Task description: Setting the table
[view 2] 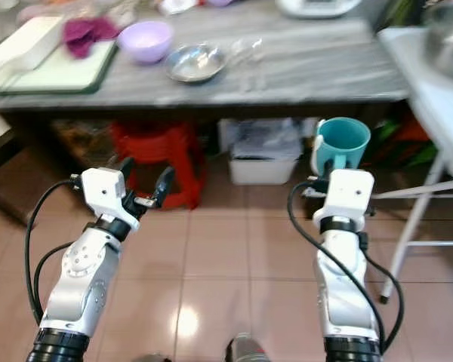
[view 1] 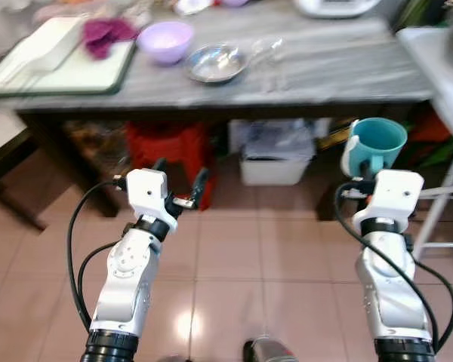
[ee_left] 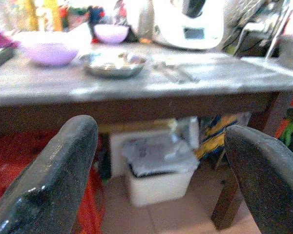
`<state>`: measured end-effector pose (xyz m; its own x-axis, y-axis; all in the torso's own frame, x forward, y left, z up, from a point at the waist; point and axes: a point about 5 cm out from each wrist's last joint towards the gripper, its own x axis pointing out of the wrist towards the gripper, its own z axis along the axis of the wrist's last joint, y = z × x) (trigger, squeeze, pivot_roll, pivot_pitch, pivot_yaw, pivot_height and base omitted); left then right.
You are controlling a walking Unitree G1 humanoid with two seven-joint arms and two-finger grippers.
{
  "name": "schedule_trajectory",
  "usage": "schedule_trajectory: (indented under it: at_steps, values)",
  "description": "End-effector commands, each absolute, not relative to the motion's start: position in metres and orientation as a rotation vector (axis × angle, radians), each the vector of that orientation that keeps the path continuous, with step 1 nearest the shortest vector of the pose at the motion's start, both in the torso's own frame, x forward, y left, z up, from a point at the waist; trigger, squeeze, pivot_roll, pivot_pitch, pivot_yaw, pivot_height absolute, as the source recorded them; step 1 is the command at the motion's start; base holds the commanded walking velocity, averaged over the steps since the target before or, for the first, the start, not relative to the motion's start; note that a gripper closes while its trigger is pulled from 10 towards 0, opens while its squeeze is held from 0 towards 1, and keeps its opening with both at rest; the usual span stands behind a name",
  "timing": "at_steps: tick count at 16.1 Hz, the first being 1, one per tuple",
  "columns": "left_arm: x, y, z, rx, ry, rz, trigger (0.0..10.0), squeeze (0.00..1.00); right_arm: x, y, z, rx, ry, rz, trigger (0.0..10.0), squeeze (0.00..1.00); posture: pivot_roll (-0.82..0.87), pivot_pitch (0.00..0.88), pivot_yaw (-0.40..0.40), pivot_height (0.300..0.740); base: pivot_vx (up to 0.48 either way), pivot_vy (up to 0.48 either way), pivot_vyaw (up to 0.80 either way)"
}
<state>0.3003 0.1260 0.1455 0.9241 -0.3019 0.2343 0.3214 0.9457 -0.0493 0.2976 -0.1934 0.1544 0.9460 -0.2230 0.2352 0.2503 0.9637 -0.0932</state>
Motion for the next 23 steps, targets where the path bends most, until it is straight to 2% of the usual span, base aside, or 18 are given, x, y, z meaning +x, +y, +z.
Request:
schedule_trajectory:
  at_steps: [1,11,19,23]
  values:
    - [0.299,0.135,0.144,-0.074,-0.219,-0.299,10.0,0.0,0.297,-0.185,0.157,-0.116,-0.243,-0.212,10.0,0.0,-0.11,0.187,0.029,0.74,0.379,0.0,-0.52]
    - [0.299,0.133,0.144,-0.077,-0.218,-0.309,10.0,0.0,0.302,-0.181,0.159,-0.153,-0.25,-0.195,10.0,0.0,-0.1,0.194,0.033,0.74,0.38,0.0,-0.05]
    - [0.299,0.133,0.145,-0.075,-0.221,-0.311,10.0,0.0,0.304,-0.176,0.161,-0.146,-0.263,-0.183,10.0,0.0,-0.1,0.189,0.034,0.74,0.379,0.0,0.63]
    - [0.3,0.131,0.148,-0.077,-0.231,-0.315,10.0,0.0,0.305,-0.173,0.167,-0.15,-0.288,-0.172,10.0,0.0,-0.1,0.187,0.034,0.74,0.382,0.0,0.21]
